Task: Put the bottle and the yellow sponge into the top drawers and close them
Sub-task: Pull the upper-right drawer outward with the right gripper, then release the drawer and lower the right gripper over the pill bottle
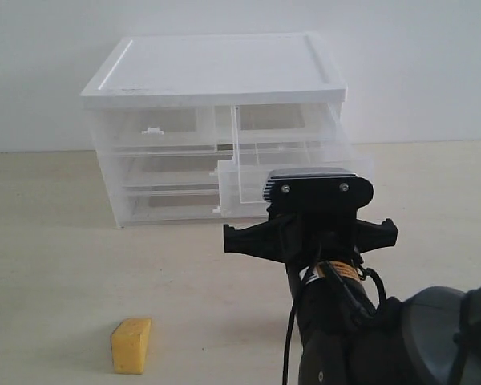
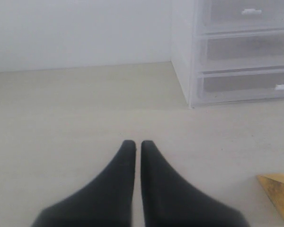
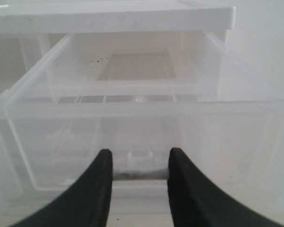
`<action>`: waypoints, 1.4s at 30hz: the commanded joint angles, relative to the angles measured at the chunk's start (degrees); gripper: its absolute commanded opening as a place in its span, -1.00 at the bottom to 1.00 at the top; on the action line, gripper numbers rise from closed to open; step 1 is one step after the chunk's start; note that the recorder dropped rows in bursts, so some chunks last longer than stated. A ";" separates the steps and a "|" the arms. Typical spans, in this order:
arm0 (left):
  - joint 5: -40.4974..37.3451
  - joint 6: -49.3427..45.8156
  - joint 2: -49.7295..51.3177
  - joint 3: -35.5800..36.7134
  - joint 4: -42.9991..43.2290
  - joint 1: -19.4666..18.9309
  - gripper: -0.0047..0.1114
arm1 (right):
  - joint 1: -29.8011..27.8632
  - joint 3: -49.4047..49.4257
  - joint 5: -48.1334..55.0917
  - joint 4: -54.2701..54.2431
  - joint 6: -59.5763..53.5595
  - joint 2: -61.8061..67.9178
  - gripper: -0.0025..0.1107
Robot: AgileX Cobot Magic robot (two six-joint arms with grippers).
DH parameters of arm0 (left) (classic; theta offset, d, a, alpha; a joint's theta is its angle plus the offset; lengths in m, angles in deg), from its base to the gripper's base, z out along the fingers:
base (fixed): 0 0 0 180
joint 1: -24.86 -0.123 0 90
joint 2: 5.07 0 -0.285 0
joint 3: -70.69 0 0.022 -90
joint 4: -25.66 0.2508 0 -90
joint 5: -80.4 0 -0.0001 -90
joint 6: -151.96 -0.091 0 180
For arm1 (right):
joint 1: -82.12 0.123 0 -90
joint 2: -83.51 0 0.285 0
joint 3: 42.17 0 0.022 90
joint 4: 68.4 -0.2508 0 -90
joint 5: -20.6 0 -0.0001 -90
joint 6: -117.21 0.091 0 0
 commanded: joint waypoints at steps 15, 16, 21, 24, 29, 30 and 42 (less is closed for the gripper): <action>0.04 0.17 -0.20 0.18 -0.07 -0.21 -0.85 | 0.82 0.35 6.37 -5.67 -5.76 -1.39 0.45; 0.04 0.17 -0.20 0.18 -0.07 -0.21 -0.85 | 1.15 0.35 6.37 -5.98 -6.65 -1.78 0.45; 0.04 0.17 -0.20 0.18 -0.07 -0.21 -0.85 | 4.56 0.35 6.92 -8.59 -11.55 -4.17 0.45; 0.04 0.17 -0.20 0.18 -0.07 -0.21 -0.85 | 8.40 0.35 7.12 -13.70 -14.64 -5.53 0.45; 0.04 0.17 -0.20 0.18 -0.07 -0.21 -0.85 | 14.65 0.35 7.54 -18.55 -23.37 -6.81 0.30; 0.04 0.17 -0.20 0.18 -0.07 -0.21 -0.85 | 15.60 0.35 7.99 -18.86 -24.77 -6.94 0.23; 0.04 0.12 -0.20 0.18 -0.07 -0.21 -0.85 | 17.80 7.69 12.16 -17.70 -33.99 -16.90 -0.95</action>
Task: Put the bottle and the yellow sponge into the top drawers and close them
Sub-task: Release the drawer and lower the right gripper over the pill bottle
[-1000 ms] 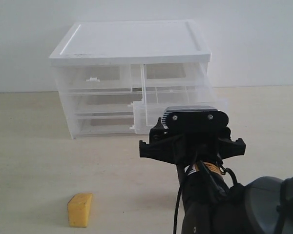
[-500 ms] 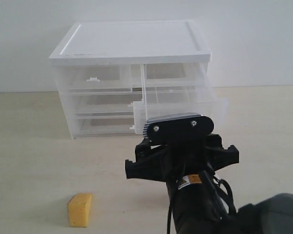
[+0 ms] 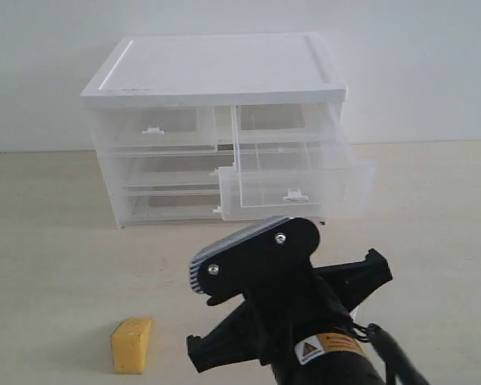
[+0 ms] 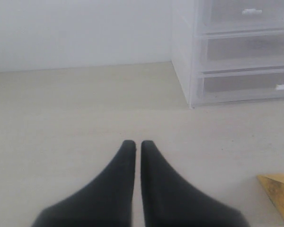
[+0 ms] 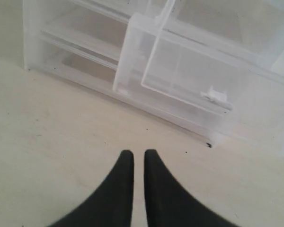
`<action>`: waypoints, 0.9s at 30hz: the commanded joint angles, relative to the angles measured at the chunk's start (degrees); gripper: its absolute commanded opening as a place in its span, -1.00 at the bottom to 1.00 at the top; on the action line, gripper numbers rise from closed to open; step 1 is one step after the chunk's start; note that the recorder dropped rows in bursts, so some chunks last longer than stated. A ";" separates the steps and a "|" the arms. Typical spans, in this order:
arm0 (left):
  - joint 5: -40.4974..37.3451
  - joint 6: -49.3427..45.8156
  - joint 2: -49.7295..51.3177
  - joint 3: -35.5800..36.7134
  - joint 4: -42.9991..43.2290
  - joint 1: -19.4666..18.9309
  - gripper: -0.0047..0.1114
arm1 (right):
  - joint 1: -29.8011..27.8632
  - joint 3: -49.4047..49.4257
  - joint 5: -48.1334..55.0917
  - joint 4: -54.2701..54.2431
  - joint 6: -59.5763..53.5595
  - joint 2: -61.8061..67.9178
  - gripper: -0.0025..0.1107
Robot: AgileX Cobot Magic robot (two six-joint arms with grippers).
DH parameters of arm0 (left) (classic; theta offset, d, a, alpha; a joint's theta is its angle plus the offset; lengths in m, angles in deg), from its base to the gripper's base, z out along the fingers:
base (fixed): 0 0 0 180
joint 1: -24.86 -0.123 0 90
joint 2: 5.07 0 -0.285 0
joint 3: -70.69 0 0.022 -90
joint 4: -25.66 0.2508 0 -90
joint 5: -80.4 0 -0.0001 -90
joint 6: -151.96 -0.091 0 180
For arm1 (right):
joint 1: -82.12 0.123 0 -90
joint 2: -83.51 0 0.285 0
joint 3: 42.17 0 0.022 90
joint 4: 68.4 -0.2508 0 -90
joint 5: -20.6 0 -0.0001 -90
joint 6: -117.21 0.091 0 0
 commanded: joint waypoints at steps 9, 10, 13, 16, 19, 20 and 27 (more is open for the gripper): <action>0.04 0.12 -0.20 0.18 -0.07 -0.21 -0.85 | -12.22 14.04 22.61 28.76 5.74 -17.40 -0.96; 0.04 0.12 -0.20 0.18 -0.07 -0.21 -0.85 | -14.39 14.53 24.94 33.54 7.85 -18.26 -0.96; 0.04 0.12 -0.20 0.18 -0.07 -0.21 -0.85 | -21.17 16.83 25.66 44.95 18.35 -20.66 -0.96; 0.04 0.12 -0.20 0.18 -0.07 -0.21 -0.85 | -25.97 20.65 23.71 62.31 30.07 -21.14 -0.96; 0.04 0.12 -0.20 0.18 -0.07 -0.21 -0.85 | -29.85 25.25 14.62 79.19 39.16 -21.01 -0.96; 0.04 0.12 -0.20 0.18 -0.07 -0.21 -0.85 | -30.99 26.41 11.75 80.92 40.84 -21.12 -0.96; 0.04 0.12 -0.20 0.18 -0.07 -0.21 -0.85 | -37.82 30.59 6.95 85.59 45.94 -21.12 -0.96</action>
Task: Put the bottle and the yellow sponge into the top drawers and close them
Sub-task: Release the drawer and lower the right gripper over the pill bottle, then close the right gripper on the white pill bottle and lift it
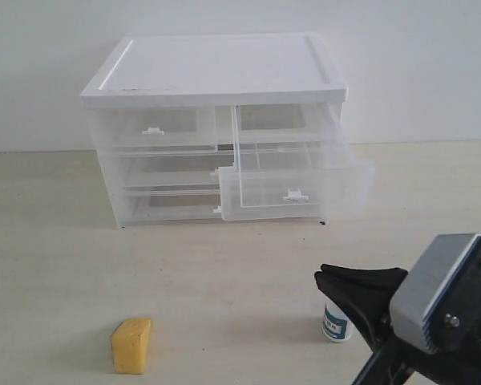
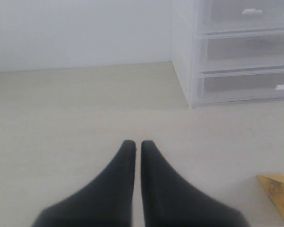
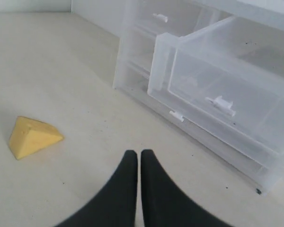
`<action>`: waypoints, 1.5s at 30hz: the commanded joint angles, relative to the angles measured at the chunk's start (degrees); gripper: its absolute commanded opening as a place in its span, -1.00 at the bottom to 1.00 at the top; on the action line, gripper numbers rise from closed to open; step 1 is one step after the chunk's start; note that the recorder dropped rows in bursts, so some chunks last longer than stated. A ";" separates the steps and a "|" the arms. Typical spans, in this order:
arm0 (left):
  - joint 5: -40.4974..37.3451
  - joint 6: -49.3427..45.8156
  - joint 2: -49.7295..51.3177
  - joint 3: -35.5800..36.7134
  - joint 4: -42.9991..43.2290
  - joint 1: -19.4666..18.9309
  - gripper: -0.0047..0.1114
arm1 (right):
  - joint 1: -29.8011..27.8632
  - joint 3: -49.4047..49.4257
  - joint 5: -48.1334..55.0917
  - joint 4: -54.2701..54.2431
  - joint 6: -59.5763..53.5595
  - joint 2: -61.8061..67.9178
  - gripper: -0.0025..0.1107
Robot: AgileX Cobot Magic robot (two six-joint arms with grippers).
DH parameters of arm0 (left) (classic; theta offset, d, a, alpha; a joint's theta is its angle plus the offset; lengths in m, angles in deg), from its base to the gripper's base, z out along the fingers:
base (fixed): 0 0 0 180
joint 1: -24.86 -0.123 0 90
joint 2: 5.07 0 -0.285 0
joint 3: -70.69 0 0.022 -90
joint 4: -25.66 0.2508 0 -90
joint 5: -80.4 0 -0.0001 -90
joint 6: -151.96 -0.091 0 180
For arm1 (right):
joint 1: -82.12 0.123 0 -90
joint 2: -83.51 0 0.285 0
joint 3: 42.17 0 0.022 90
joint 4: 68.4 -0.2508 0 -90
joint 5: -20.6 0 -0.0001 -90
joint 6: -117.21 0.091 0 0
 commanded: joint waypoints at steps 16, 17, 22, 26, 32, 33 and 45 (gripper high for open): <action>0.04 0.12 -0.20 0.18 -0.07 -0.21 -0.85 | -10.29 3.46 -12.04 5.62 8.21 13.42 -0.96; 0.04 0.12 -0.20 0.18 -0.07 -0.21 -0.85 | -10.29 3.46 -11.16 3.63 8.21 14.33 -0.96; 0.04 0.12 -0.20 0.18 -0.07 -0.21 -0.85 | -10.29 3.99 -14.05 1.45 7.36 18.44 -0.96; 0.04 0.12 -0.20 0.18 -0.07 -0.21 -0.85 | -10.29 6.91 -18.03 -4.71 6.73 19.06 -0.96; 0.04 0.12 -0.20 0.18 -0.07 -0.21 -0.85 | -10.69 7.28 -18.03 1.73 4.86 19.18 -0.96; 0.04 0.12 -0.20 0.18 -0.07 -0.21 -0.85 | -10.69 7.14 -18.03 2.79 4.86 19.18 -0.96; 0.04 0.12 -0.20 0.18 -0.07 -0.21 -0.85 | -10.58 6.15 -17.75 -0.40 13.23 19.18 -0.40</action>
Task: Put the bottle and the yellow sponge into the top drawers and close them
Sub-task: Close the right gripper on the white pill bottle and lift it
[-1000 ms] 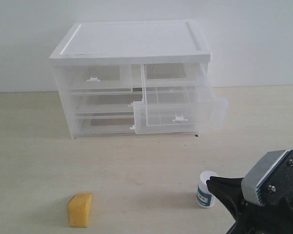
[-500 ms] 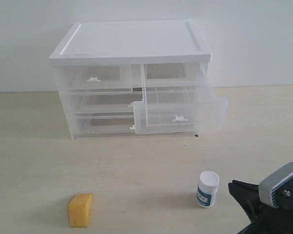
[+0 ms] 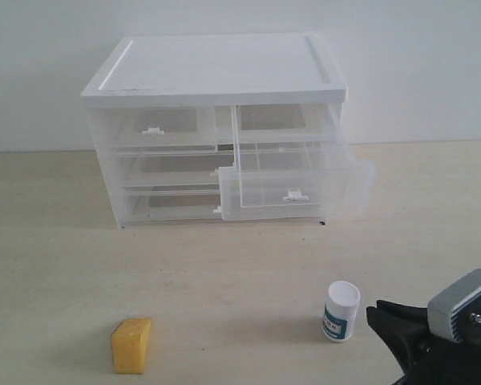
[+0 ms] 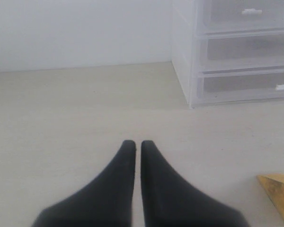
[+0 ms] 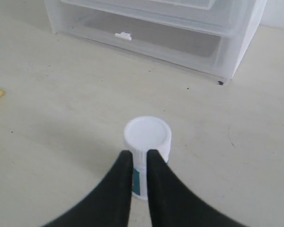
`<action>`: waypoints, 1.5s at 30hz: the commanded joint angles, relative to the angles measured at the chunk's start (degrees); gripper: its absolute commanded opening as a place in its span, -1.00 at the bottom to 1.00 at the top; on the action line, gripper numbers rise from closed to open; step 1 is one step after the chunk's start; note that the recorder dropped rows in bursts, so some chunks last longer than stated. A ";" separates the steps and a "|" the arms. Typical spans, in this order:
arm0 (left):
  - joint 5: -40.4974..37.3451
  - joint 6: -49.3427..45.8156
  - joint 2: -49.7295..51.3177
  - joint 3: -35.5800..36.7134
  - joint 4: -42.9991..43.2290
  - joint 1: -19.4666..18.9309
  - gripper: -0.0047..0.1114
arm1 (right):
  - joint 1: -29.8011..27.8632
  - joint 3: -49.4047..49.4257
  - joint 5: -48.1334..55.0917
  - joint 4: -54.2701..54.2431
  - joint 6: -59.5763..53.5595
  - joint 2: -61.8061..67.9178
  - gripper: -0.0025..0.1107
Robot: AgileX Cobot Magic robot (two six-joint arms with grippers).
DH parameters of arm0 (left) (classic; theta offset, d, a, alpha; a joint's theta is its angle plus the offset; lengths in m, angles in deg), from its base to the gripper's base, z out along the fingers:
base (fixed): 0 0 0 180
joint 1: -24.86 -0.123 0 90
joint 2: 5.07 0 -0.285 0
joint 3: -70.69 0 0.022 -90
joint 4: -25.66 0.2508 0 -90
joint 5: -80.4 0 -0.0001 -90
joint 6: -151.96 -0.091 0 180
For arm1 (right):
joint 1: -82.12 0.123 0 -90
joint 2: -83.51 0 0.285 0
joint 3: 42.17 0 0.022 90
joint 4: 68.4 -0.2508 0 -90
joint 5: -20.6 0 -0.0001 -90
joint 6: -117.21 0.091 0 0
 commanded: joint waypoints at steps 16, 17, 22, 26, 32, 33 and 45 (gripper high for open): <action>0.04 0.12 -0.20 0.18 -0.07 -0.21 -0.85 | -0.16 -14.47 28.09 0.52 6.77 0.17 0.90; 0.04 0.12 -0.20 0.18 -0.07 -0.21 -0.85 | -0.16 -14.47 28.09 0.52 6.77 0.17 0.90; 0.04 0.12 -0.20 0.18 -0.07 -0.21 -0.85 | -0.16 -14.47 27.96 -0.30 6.77 0.17 0.54; 0.04 0.12 -0.20 0.18 -0.07 -0.21 -0.85 | -0.16 -14.47 26.93 0.09 6.52 0.17 0.01; 0.04 0.12 -0.20 0.18 -0.07 -0.21 -0.85 | -0.16 -17.06 28.46 -0.11 6.52 2.61 0.49; 0.04 0.12 -0.20 0.18 -0.07 -0.21 -0.85 | -0.16 -17.29 28.31 -0.11 6.52 3.39 0.49; 0.04 0.12 -0.20 0.18 -0.07 -0.21 -0.85 | -0.16 -19.99 27.25 -2.05 5.87 9.39 -0.92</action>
